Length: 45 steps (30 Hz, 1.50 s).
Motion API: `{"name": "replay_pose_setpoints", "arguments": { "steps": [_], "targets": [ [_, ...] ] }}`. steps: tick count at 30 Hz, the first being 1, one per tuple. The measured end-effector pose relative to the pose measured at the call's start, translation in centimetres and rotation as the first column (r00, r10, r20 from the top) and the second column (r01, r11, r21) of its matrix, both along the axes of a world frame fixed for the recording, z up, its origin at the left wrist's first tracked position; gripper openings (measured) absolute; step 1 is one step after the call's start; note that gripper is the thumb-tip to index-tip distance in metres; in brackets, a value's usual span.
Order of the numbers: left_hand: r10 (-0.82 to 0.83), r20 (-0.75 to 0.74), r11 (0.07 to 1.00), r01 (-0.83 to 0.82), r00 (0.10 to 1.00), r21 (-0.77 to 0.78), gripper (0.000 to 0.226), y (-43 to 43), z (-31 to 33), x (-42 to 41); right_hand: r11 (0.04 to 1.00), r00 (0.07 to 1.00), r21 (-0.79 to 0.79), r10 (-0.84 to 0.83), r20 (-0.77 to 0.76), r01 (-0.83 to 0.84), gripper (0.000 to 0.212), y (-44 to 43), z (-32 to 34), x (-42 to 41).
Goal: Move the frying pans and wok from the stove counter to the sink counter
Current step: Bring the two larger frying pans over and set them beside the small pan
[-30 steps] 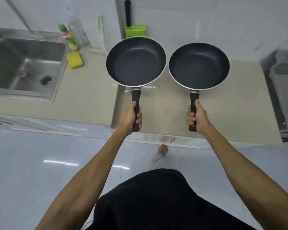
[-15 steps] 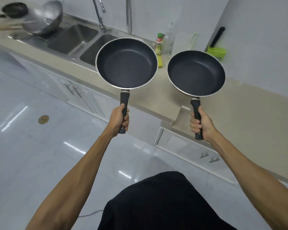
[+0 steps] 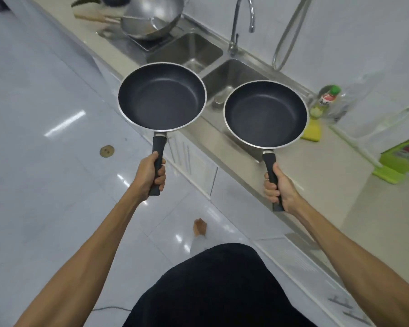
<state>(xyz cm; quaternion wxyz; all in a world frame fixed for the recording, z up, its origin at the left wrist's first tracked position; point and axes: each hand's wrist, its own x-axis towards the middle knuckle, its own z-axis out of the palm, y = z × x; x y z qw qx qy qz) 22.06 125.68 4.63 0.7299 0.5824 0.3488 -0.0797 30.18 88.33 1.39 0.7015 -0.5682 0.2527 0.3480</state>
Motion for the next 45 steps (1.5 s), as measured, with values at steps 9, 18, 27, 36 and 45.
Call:
{"name": "replay_pose_setpoints", "arguments": {
  "steps": [9,18,27,36,45],
  "targets": [
    [0.205,0.025,0.979,-0.205,0.978,-0.009,0.035,12.8,1.6,9.2,0.988,0.991,0.085,0.130,0.027,-0.131,0.050,16.1,1.4,15.3],
    [0.329,0.094,0.944,-0.328,0.940,-0.024,0.034,30.1,1.4,17.4,0.952,0.957,0.124,0.265,0.119,-0.279,0.050,36.3,2.7,27.8],
    [0.335,0.034,0.942,-0.336,0.941,-0.003,0.035,52.2,3.0,24.6,0.940,0.952,0.153,0.296,0.078,-0.304,0.050,60.1,3.0,36.0],
    [0.374,0.031,0.927,-0.373,0.927,-0.030,0.036,69.7,1.8,34.2,0.924,0.928,0.105,0.361,0.090,-0.369,0.052,78.0,1.2,45.6],
    [0.397,0.053,0.918,-0.397,0.916,-0.008,0.035,85.3,1.2,48.4,0.905,0.916,0.143,0.393,0.082,-0.401,0.053,94.9,0.6,60.5]
  ]
}}
